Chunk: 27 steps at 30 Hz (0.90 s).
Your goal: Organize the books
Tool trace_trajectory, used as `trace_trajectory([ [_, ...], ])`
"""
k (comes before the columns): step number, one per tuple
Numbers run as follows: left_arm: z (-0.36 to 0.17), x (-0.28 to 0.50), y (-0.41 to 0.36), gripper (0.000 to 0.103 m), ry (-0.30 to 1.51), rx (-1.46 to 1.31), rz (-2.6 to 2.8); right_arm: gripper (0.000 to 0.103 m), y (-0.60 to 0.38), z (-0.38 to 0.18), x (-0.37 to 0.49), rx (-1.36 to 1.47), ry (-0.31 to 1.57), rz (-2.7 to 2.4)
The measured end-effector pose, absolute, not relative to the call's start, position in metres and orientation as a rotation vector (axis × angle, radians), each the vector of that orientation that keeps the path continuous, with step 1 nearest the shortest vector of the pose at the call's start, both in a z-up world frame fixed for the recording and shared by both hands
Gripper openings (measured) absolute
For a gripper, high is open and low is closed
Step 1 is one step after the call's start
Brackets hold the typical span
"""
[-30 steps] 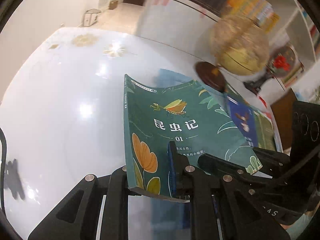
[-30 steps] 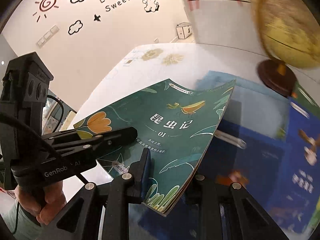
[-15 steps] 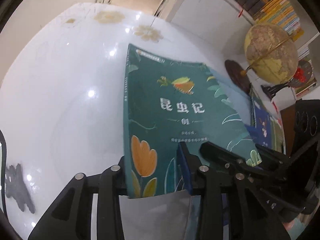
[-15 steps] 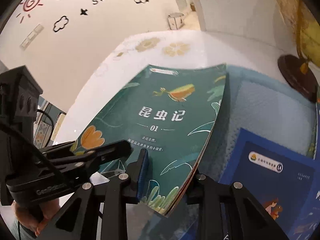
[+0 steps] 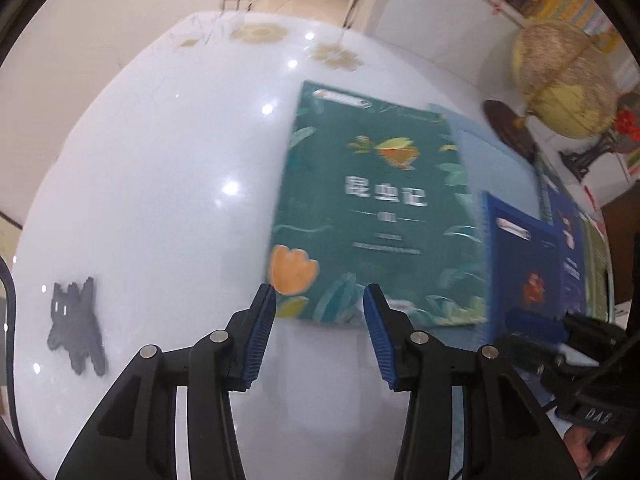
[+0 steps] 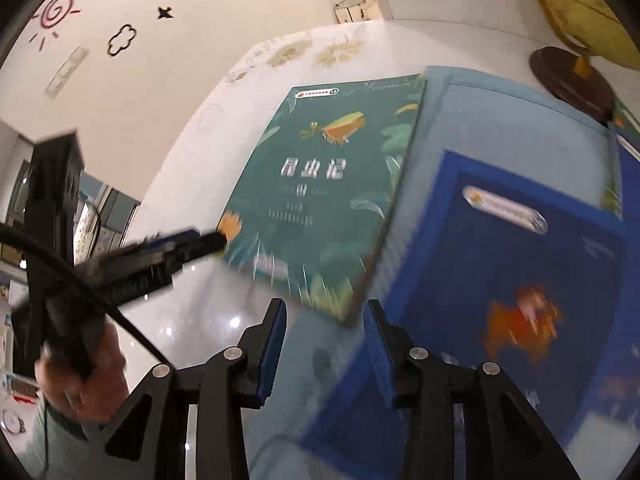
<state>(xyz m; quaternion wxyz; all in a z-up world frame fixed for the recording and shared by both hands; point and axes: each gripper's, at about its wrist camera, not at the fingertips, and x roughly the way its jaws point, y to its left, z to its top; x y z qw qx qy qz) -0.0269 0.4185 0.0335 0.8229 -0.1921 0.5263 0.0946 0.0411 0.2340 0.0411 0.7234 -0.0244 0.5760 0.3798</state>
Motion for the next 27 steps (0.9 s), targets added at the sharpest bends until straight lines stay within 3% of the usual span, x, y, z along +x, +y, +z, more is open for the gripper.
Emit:
trace_trajectory([
  [14, 0.08, -0.039, 0.285, 0.043, 1.059, -0.319, -0.097, 0.046, 0.076, 0.087, -0.011, 0.202, 1.196, 0.585],
  [17, 0.089, -0.044, 0.267, 0.043, 1.047, -0.291, -0.14, 0.054, 0.051, 0.104, -0.017, 0.24, 1.141, 0.533],
  [27, 0.095, -0.047, 0.219, 0.044, 1.054, -0.231, -0.229, 0.055, 0.0, 0.121, -0.031, 0.251, 1.093, 0.379],
])
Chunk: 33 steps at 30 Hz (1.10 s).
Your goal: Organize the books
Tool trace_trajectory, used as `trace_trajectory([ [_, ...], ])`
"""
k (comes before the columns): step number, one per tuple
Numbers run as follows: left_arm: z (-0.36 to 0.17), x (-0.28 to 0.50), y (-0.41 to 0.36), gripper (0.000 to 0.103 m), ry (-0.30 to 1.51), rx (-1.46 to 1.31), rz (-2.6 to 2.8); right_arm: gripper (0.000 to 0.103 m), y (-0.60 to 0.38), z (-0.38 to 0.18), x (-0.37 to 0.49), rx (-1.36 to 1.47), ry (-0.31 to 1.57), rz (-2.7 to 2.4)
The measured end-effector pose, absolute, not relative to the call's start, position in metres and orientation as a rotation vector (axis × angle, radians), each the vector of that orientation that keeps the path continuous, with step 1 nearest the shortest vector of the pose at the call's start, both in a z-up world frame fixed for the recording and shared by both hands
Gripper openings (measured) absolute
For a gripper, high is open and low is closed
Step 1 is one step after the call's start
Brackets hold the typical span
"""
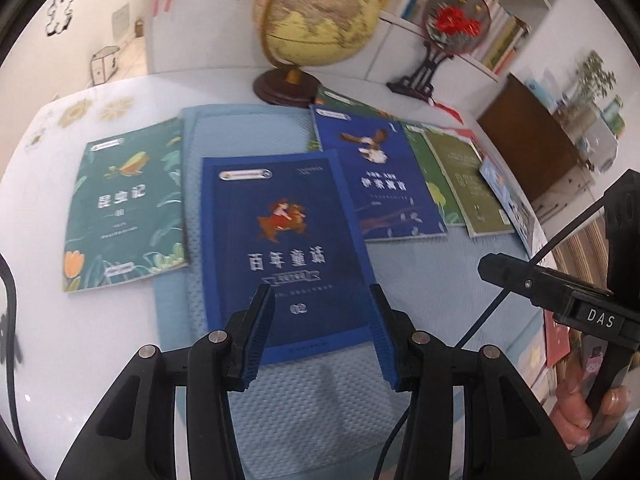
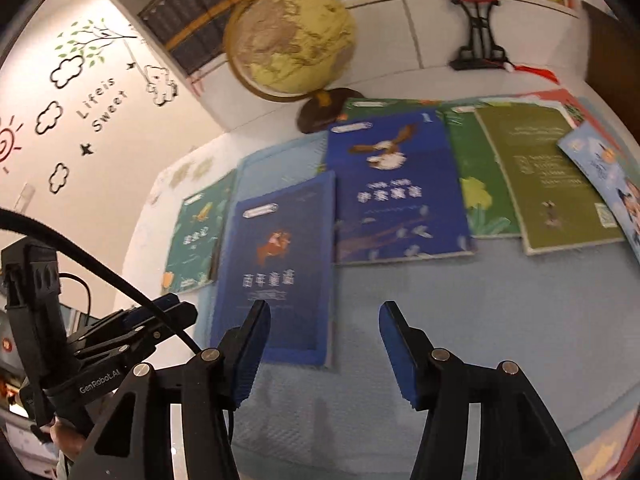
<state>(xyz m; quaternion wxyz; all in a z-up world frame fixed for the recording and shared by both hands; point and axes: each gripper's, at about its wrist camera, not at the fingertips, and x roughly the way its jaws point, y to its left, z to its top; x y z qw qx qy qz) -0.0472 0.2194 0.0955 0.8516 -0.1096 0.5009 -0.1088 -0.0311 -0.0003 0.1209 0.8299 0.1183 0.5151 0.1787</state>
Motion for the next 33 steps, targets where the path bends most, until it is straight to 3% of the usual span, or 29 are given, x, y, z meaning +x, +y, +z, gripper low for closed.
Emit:
trace_trajectory([
  [25, 0.093, -0.006, 0.032, 0.05, 1.171, -0.241, -0.363, 0.057, -0.212, 0.1, -0.02, 0.367, 1.132, 0.179],
  [33, 0.09, -0.004, 0.04, 0.05, 1.172, -0.308, -0.253, 0.057, -0.224, 0.097, 0.001, 0.38, 1.152, 0.265],
])
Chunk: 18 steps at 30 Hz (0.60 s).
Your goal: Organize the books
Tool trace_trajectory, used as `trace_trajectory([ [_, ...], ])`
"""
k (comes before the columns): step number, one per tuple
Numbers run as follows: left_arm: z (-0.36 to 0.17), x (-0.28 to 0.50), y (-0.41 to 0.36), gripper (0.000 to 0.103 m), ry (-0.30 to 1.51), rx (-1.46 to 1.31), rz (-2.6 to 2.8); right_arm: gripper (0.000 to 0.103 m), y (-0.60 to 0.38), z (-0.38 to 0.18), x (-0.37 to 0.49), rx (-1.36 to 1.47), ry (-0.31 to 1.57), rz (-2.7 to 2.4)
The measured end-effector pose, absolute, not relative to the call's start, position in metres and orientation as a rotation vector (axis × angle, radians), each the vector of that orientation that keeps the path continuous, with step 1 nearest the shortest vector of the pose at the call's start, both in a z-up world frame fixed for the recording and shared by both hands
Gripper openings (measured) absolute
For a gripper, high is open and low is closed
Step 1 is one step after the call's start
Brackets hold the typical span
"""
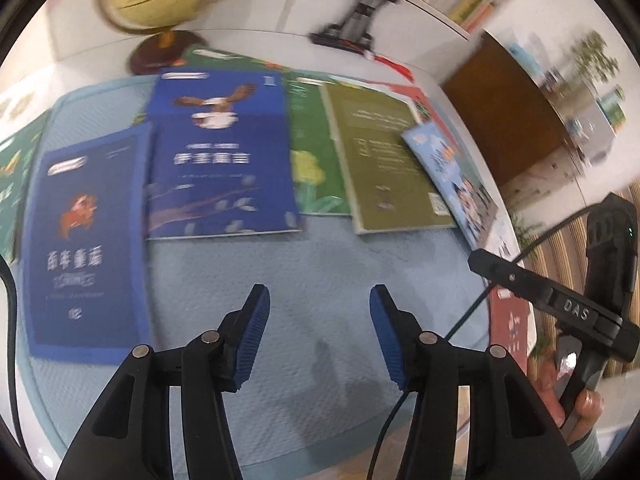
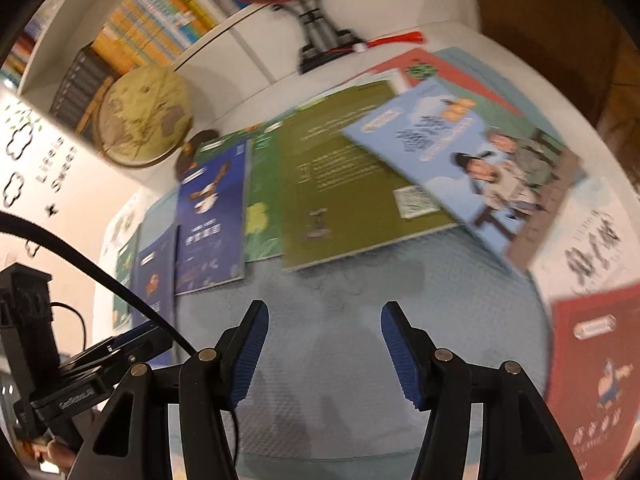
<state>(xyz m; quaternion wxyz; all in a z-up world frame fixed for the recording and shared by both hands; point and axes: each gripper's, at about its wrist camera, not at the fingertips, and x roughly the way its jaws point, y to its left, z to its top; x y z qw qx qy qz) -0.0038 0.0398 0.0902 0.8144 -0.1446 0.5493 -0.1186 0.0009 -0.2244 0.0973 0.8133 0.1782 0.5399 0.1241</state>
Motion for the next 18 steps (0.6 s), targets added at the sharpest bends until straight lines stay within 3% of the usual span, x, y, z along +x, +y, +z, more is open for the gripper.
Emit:
trace_trajectory([
  [18, 0.056, -0.026, 0.242, 0.05, 1.146, -0.426, 0.098, 0.056, -0.01, 0.067, 0.009, 0.142, 1.194, 0.553],
])
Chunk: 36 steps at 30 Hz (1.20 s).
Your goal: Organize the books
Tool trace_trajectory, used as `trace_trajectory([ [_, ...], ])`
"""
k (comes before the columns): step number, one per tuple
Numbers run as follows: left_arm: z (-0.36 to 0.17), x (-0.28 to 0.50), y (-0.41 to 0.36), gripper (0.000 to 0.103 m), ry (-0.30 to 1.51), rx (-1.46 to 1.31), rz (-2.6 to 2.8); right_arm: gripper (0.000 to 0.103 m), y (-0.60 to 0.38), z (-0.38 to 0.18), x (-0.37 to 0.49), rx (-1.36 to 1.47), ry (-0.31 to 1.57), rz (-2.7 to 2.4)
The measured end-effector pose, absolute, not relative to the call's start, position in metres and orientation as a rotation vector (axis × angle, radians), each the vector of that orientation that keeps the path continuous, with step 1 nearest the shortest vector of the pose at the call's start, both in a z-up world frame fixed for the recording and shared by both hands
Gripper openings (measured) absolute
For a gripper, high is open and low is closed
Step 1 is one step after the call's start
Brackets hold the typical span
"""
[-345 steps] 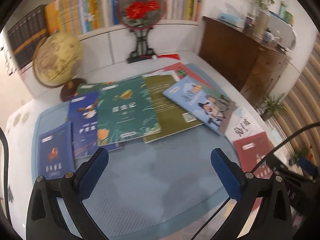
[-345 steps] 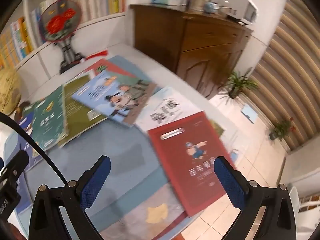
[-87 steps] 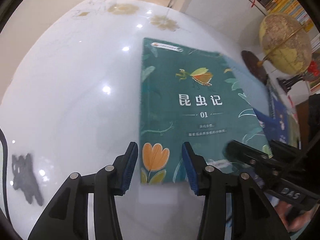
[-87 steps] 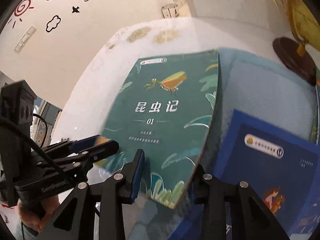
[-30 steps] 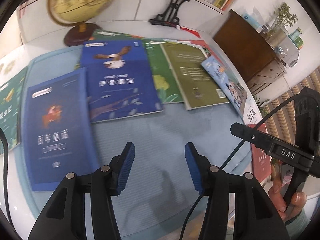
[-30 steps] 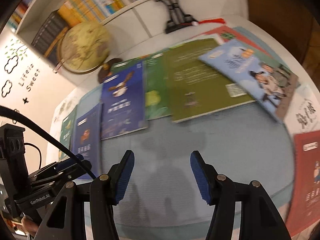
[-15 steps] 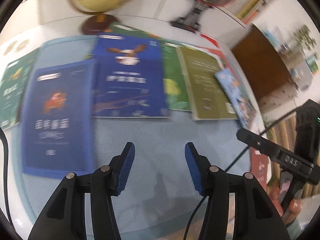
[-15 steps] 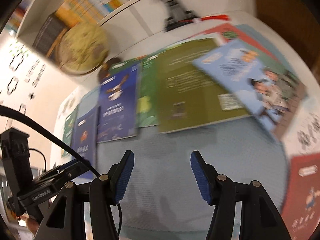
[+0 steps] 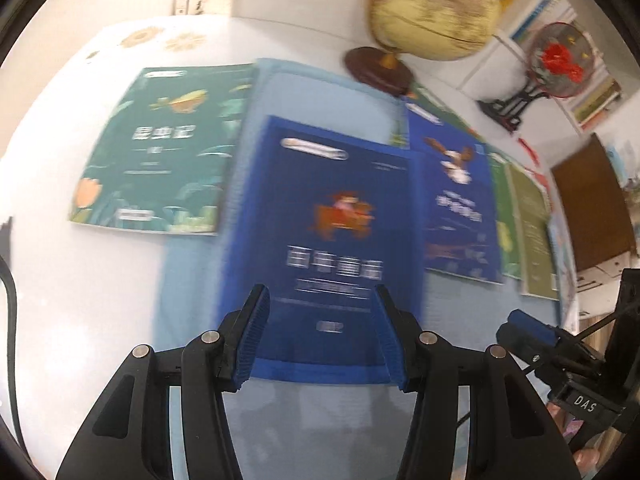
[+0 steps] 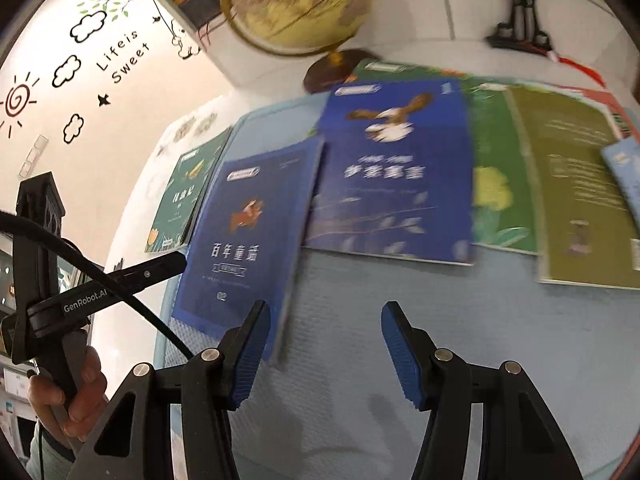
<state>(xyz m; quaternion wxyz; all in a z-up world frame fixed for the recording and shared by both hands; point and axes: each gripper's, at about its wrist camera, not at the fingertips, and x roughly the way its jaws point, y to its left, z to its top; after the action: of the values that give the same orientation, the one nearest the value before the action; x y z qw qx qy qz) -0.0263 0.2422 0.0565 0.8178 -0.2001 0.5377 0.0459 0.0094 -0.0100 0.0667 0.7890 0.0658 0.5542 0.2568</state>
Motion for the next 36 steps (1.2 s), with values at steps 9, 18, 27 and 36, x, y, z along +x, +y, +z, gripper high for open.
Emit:
trace_trajectory([
  [9, 0.02, -0.021, 0.275, 0.05, 1.178, -0.433, 0.072, 0.035, 0.042, 0.031, 0.017, 0.108, 1.233, 0.502],
  [18, 0.009, -0.012, 0.271, 0.05, 1.182, -0.353, 0.027, 0.034, 0.064, 0.014, 0.017, 0.079, 1.23, 0.469],
  [27, 0.009, -0.016, 0.257, 0.059, 1.193, -0.29, -0.039, 0.034, 0.073, 0.012, 0.016, 0.074, 1.229, 0.497],
  [36, 0.013, -0.041, 0.228, 0.059, 1.254, -0.309, -0.229, 0.035, 0.041, 0.023, -0.002, 0.1, 1.261, 0.5],
])
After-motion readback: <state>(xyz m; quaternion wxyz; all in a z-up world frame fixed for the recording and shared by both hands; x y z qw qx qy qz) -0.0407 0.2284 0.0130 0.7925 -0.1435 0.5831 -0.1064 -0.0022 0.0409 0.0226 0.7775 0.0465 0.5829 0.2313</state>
